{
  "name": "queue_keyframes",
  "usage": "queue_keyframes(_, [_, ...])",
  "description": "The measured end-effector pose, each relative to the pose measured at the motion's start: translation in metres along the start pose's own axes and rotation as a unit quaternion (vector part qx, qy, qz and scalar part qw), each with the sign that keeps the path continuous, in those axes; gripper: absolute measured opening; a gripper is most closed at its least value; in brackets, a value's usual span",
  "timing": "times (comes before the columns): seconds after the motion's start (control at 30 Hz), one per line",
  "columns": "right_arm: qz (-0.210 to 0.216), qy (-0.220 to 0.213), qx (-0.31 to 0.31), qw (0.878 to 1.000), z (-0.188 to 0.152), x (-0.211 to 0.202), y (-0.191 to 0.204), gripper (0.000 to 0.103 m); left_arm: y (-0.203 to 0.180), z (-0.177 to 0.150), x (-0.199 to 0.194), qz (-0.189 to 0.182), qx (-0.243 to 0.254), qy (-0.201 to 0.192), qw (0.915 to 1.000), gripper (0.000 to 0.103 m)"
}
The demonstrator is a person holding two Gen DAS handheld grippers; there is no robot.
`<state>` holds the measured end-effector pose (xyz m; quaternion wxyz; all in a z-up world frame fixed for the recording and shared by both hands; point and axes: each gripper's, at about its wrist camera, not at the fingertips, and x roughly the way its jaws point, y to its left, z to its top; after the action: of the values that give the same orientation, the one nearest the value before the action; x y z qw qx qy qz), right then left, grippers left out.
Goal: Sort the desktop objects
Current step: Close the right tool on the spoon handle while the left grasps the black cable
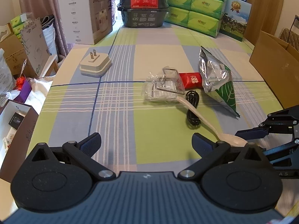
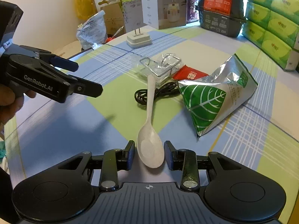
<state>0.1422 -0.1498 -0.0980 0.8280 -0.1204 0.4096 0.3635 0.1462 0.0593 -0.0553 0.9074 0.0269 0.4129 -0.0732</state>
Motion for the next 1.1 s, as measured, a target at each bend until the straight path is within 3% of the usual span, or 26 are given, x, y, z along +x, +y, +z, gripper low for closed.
queue_keyframes(0.23, [0.004,-0.002,0.024,1.000,0.001,-0.001,0.004,0.032,-0.003,0.000,0.001,-0.003,0.002,0.002,1.0000,0.101])
queue_keyframes(0.47, [-0.023,0.001,0.004,1.000,0.003,0.000,0.015,0.029,-0.003,0.000,0.002,0.001,-0.004,0.002,1.0000,0.101])
queue_keyframes(0.6, [-0.050,-0.029,-0.023,0.998,0.003,-0.010,0.023,0.029,0.000,0.001,0.000,0.001,-0.015,-0.006,0.9999,0.101])
queue_keyframes(0.8, [-0.077,-0.085,-0.012,0.993,0.007,-0.029,0.020,0.029,-0.005,0.004,0.001,-0.010,-0.012,-0.016,0.9997,0.098])
queue_keyframes(1.1, [-0.074,-0.118,0.009,0.990,0.010,-0.050,0.016,0.028,-0.021,0.008,0.010,-0.029,0.010,-0.018,0.9994,0.094])
